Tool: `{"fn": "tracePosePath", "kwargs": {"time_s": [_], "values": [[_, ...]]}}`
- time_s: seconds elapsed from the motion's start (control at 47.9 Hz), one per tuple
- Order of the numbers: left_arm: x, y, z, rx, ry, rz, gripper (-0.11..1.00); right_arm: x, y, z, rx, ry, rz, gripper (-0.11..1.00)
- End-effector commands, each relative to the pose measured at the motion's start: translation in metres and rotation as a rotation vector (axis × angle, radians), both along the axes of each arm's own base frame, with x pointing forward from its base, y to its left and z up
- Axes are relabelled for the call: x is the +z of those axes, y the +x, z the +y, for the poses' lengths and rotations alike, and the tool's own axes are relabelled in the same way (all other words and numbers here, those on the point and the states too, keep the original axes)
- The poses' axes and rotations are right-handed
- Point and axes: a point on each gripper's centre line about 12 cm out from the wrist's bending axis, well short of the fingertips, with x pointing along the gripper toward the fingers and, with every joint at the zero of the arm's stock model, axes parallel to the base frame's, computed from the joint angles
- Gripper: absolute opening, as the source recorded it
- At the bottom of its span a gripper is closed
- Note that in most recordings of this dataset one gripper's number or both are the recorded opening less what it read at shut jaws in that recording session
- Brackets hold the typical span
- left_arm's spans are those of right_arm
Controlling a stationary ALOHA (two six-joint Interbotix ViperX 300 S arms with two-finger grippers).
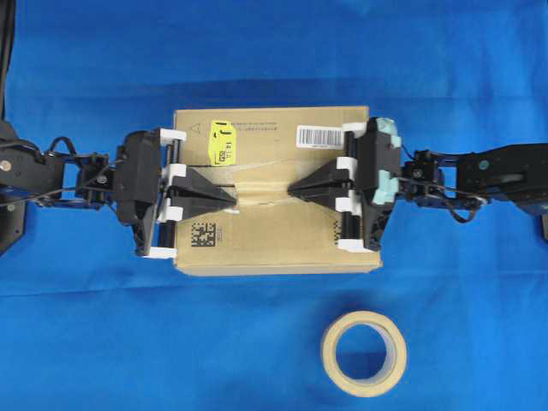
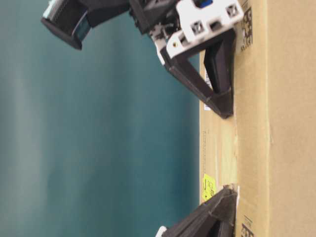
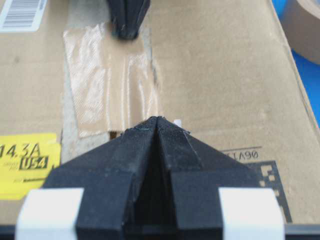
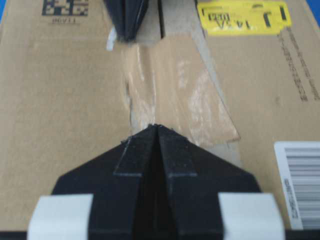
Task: Apply tape along the seams of the closed cardboard box to seal it securely.
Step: 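Press and smooth the tape along the seam with both grippers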
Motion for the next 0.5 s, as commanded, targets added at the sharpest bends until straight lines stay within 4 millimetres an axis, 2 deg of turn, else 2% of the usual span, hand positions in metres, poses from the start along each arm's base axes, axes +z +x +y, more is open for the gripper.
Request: {"fn": "tracePosePath", "kwargs": {"time_s": [0.0, 0.146, 0.272, 0.355, 0.48], "values": [[-0.006, -0.009, 0.003, 0.013, -0.004, 0.026, 0.0, 0.003, -0.006, 0.004, 0.009, 0.005, -0.002, -0.01], [0.016, -0.003, 0.003, 0.01, -0.004, -0.041, 0.0, 0.019, -0.005, 0.004, 0.011, 0.003, -0.05, -0.01], [0.041, -0.004, 0.002, 0.007, -0.006, -0.097, 0.0, 0.049, -0.009, 0.004, 0.018, -0.002, -0.124, -0.01], [0.06, -0.009, 0.002, 0.004, -0.004, -0.129, 0.0, 0.071, -0.017, 0.005, 0.028, -0.009, -0.17, -0.01], [0.091, -0.027, 0.003, 0.001, -0.007, -0.183, 0.0, 0.102, -0.035, 0.006, 0.049, -0.023, -0.225, -0.01]]}}
